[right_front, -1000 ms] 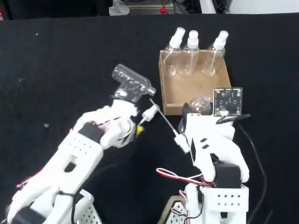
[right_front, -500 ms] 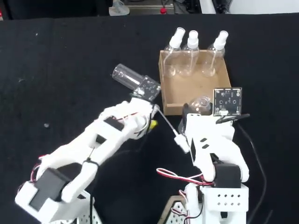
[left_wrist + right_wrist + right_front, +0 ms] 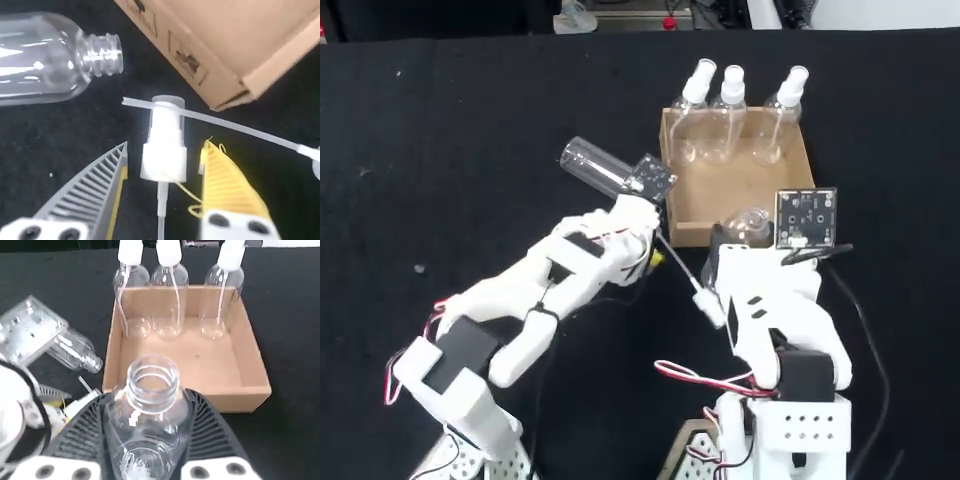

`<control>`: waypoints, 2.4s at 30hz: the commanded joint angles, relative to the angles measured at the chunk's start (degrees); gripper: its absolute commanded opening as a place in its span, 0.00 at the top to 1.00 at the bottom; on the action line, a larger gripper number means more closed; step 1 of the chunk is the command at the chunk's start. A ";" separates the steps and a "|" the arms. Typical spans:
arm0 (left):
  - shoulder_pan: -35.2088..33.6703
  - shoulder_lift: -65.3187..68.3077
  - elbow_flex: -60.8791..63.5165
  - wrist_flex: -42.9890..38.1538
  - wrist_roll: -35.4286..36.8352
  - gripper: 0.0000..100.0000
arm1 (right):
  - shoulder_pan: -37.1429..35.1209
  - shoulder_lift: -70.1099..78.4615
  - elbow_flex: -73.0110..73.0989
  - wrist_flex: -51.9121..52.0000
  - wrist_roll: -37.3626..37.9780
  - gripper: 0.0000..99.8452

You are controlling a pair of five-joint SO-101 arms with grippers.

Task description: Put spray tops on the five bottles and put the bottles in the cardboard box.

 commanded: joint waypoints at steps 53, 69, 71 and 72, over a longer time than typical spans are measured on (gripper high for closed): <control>-41.19 -2.11 -17.01 55.30 -24.88 0.70 | -5.63 -1.27 1.54 -0.88 -0.44 0.99; -38.37 16.09 -37.41 66.37 -25.05 0.80 | -5.54 -1.27 1.63 -0.88 -0.44 0.99; -38.29 16.62 -37.14 66.37 -25.23 0.84 | -5.54 -1.27 1.63 -0.88 -0.44 0.99; -38.11 16.79 -37.05 66.37 -25.23 0.85 | -5.54 -1.27 1.63 -0.88 -0.44 0.99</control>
